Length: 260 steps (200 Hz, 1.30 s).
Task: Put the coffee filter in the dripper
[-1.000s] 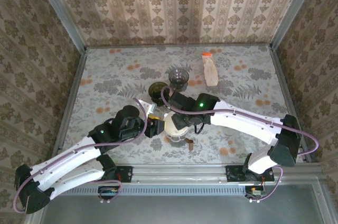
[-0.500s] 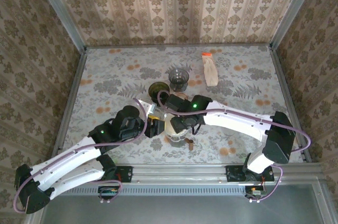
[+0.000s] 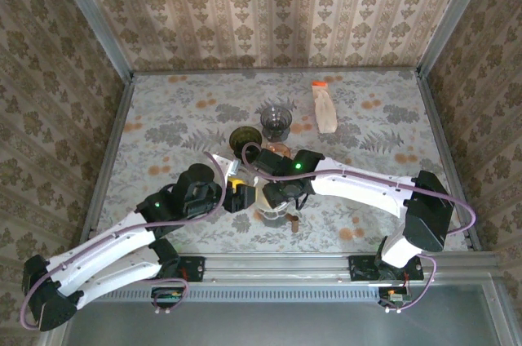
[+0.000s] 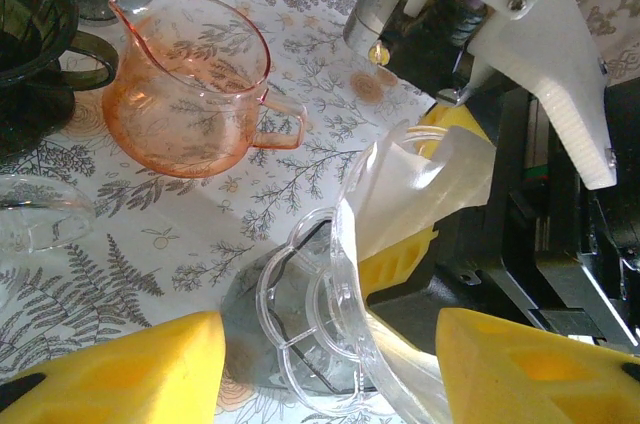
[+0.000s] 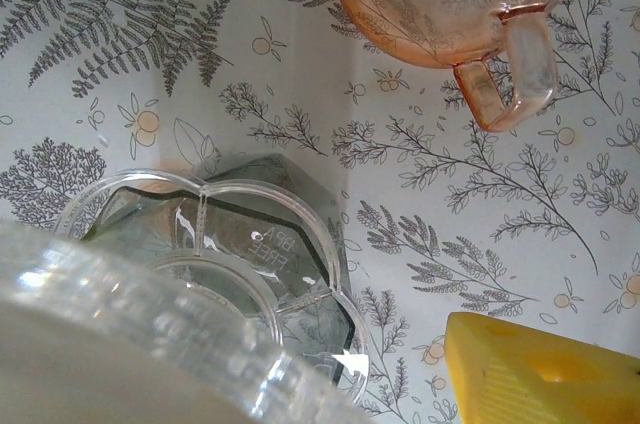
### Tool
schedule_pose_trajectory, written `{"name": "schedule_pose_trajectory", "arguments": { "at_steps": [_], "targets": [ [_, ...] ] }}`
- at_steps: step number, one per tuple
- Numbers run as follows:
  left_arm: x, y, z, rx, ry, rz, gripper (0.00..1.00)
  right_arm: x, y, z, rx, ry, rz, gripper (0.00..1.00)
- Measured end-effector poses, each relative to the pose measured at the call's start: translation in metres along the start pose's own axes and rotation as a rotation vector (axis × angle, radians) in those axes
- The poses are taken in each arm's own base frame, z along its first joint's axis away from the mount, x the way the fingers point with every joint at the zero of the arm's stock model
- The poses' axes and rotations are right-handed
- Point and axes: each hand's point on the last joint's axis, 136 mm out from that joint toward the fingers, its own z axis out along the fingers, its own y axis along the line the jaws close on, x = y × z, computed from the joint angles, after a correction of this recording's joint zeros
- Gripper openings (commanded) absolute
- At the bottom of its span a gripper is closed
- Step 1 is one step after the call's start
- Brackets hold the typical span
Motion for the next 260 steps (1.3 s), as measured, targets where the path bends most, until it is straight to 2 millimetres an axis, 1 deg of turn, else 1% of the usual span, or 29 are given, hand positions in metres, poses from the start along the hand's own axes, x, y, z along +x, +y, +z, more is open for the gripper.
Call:
{"name": "schedule_pose_trajectory", "arguments": {
  "at_steps": [27, 45, 58, 75, 126, 161, 196, 218, 260],
  "targets": [
    [0.001, 0.001, 0.002, -0.003, 0.005, -0.004, 0.63, 0.000, 0.000, 0.000, -0.001, -0.001, 0.000, 0.65],
    [0.001, 0.001, 0.002, -0.001, 0.004, -0.005, 0.63, -0.001, 0.000, 0.000, -0.002, -0.002, 0.001, 0.65],
    [0.002, 0.002, 0.003, -0.003, 0.008, -0.006, 0.61, -0.001, 0.000, 0.000, -0.002, -0.002, 0.001, 0.65],
    [0.004, 0.002, 0.004, -0.004, 0.016, -0.009, 0.55, -0.001, 0.000, 0.000, -0.002, -0.002, 0.001, 0.65],
    [0.006, 0.002, 0.005, 0.000, 0.025, -0.015, 0.47, -0.001, 0.000, 0.000, -0.002, -0.003, 0.002, 0.65],
    [0.007, 0.001, 0.006, 0.005, 0.030, -0.015, 0.45, -0.005, 0.002, 0.000, -0.009, -0.018, 0.005, 0.66],
    [0.007, 0.001, 0.007, 0.005, 0.030, -0.015, 0.44, -0.008, 0.001, -0.001, -0.011, -0.031, 0.003, 0.68],
    [0.007, 0.001, 0.007, 0.006, 0.029, -0.015, 0.44, -0.012, -0.002, -0.010, -0.018, -0.059, 0.010, 0.68],
    [0.006, 0.001, 0.007, 0.006, 0.028, -0.015, 0.44, -0.022, -0.013, -0.043, -0.037, -0.160, 0.041, 0.68]
  ]
}}
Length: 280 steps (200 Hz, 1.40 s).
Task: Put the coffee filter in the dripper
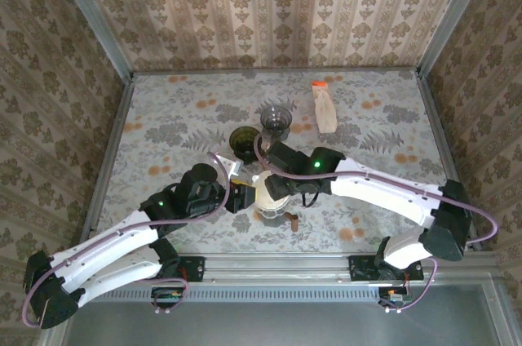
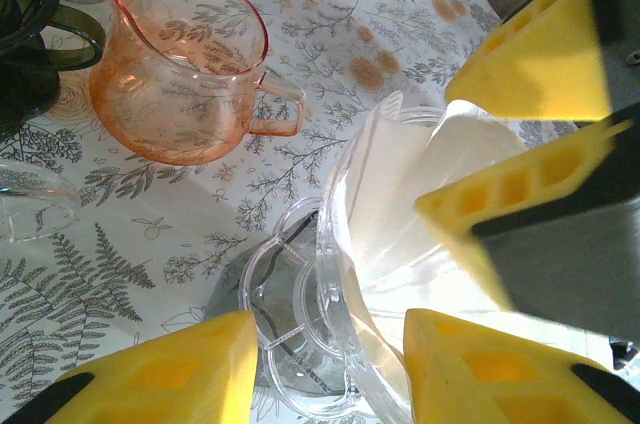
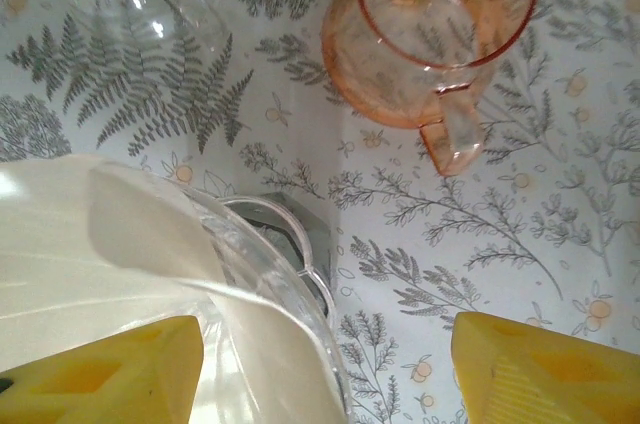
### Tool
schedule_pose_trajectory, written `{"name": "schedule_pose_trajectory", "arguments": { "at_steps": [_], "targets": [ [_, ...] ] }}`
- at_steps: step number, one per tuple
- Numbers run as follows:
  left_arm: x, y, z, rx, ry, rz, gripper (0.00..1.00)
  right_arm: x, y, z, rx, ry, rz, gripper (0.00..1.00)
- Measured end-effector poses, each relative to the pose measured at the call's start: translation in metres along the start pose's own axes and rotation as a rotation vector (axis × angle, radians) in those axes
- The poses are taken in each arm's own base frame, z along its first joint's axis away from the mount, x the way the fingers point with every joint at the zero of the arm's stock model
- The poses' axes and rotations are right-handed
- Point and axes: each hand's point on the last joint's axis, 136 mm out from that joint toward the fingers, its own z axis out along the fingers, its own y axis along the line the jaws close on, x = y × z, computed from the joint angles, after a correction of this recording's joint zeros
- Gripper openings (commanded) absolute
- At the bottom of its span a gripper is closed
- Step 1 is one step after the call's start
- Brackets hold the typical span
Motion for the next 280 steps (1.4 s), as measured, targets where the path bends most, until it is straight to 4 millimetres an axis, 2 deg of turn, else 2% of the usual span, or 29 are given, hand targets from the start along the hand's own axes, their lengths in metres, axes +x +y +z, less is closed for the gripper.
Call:
{"name": "schedule_pose_trajectory", "arguments": {
  "at_steps": [27, 58, 93, 127, 170, 210, 250, 280],
  "targets": [
    [0.000, 0.000, 0.000, 0.001, -0.001, 0.000, 0.44, -0.002, -0.008, -0.013, 0.002, -0.031, 0.017, 0.66],
    [0.000, 0.000, 0.000, 0.001, -0.002, 0.000, 0.44, 0.005, -0.017, -0.021, 0.014, -0.039, 0.028, 0.61],
    [0.000, 0.000, 0.000, 0.002, -0.003, 0.000, 0.43, 0.011, -0.021, -0.017, 0.030, -0.024, 0.037, 0.60],
    [0.000, 0.000, 0.001, 0.002, -0.003, 0.000, 0.43, 0.010, -0.019, -0.018, 0.019, -0.024, 0.031, 0.68],
    [0.000, 0.000, 0.001, 0.001, -0.003, 0.000, 0.43, 0.007, -0.012, -0.021, -0.026, -0.039, 0.025, 0.63],
    [0.000, 0.000, 0.001, 0.002, -0.005, -0.003, 0.43, 0.020, -0.013, -0.011, -0.021, -0.001, 0.018, 0.64],
    [0.000, 0.000, 0.001, 0.002, -0.004, -0.006, 0.43, 0.015, -0.011, -0.012, -0.029, -0.014, 0.001, 0.68],
    [0.000, 0.000, 0.001, 0.002, -0.004, -0.006, 0.44, -0.008, -0.003, -0.018, -0.046, -0.049, -0.013, 0.65]
  ]
}}
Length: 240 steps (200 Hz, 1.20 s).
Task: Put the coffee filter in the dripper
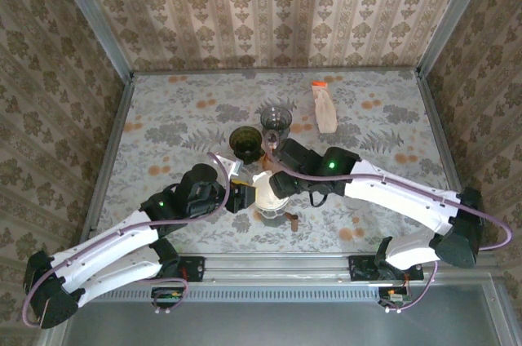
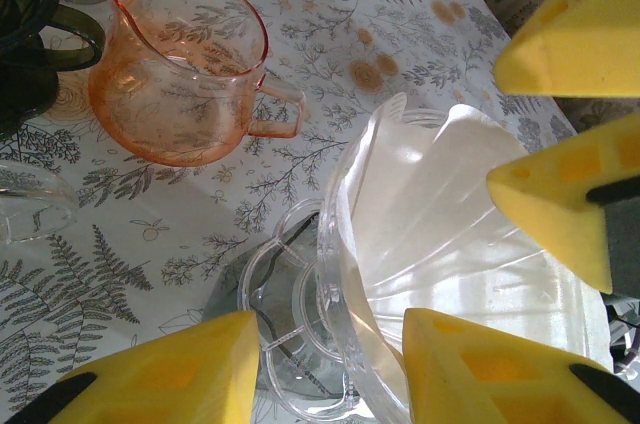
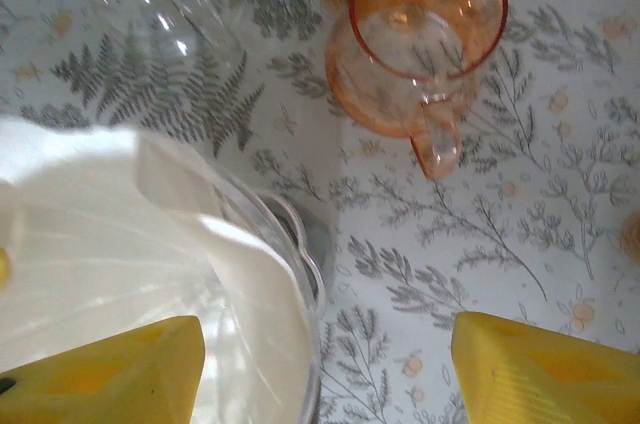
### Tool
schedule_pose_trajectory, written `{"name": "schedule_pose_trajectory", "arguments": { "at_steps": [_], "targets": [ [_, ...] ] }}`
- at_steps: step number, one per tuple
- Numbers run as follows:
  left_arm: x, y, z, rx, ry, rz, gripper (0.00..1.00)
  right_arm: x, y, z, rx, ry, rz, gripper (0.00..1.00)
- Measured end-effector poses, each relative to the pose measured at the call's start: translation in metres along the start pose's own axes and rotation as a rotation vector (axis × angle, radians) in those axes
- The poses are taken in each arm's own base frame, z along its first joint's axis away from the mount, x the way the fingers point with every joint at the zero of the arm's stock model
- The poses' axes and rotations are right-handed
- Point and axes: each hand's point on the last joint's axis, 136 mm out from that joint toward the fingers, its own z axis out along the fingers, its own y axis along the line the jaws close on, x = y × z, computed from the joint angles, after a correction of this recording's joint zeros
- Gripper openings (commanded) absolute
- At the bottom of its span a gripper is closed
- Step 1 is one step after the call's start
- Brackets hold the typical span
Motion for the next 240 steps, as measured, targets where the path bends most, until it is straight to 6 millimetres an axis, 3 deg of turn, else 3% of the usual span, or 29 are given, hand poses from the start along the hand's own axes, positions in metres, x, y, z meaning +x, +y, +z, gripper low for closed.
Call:
{"name": "schedule_pose_trajectory", "arguments": {
  "at_steps": [23, 93, 150, 183, 240],
  "targets": [
    [0.000, 0.000, 0.000, 0.000, 0.000, 0.000, 0.44, -0.011, 0.004, 0.007, -0.002, -0.004, -0.008, 0.63],
    [0.000, 0.000, 0.000, 0.000, 0.001, 0.000, 0.43, -0.013, 0.004, 0.025, 0.006, 0.033, -0.016, 0.60],
    [0.000, 0.000, 0.001, 0.000, -0.001, 0.000, 0.43, -0.020, 0.000, 0.025, 0.011, 0.025, 0.001, 0.58],
    [-0.001, 0.000, 0.001, 0.001, -0.001, 0.000, 0.43, -0.020, 0.000, 0.025, 0.012, 0.025, 0.006, 0.65],
    [-0.001, 0.000, 0.001, 0.001, -0.002, 0.000, 0.46, -0.016, -0.002, 0.020, 0.000, 0.021, 0.016, 0.68]
  ]
}}
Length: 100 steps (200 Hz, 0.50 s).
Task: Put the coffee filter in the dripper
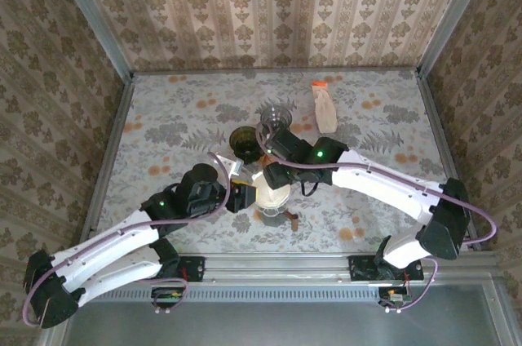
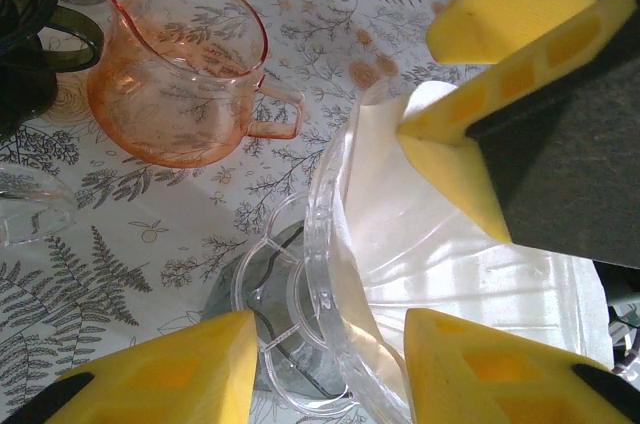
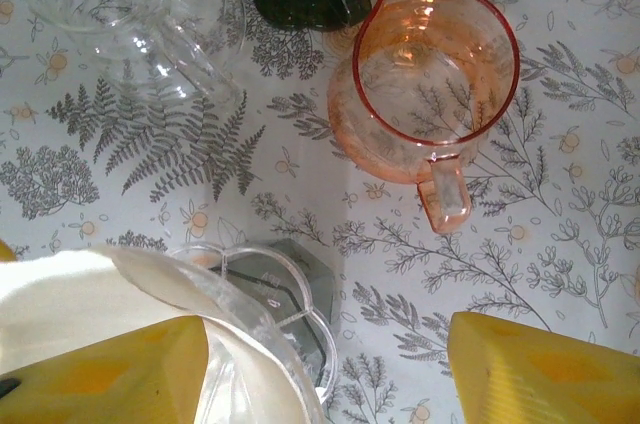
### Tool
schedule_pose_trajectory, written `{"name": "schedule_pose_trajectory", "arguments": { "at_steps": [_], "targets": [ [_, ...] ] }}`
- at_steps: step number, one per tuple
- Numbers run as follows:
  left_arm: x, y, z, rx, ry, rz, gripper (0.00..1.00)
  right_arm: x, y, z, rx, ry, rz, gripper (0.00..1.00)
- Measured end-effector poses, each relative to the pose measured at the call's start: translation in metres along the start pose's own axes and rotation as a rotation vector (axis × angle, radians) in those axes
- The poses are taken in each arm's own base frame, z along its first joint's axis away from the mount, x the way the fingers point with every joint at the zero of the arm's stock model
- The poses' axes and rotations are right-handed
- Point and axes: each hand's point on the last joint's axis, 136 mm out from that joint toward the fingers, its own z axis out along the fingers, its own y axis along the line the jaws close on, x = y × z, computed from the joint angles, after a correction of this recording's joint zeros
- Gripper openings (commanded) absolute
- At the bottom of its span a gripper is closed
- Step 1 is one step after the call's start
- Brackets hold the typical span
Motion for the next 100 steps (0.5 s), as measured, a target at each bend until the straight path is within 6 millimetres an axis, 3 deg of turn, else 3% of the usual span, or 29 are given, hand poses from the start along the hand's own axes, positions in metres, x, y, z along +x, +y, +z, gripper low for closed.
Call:
{"name": "schedule_pose_trajectory", "arguments": {
  "at_steps": [100],
  "targets": [
    [0.000, 0.000, 0.001, 0.001, 0.000, 0.000, 0.46, 0.030, 0.005, 0.023, -0.011, 0.105, -0.012, 0.68]
  ]
}}
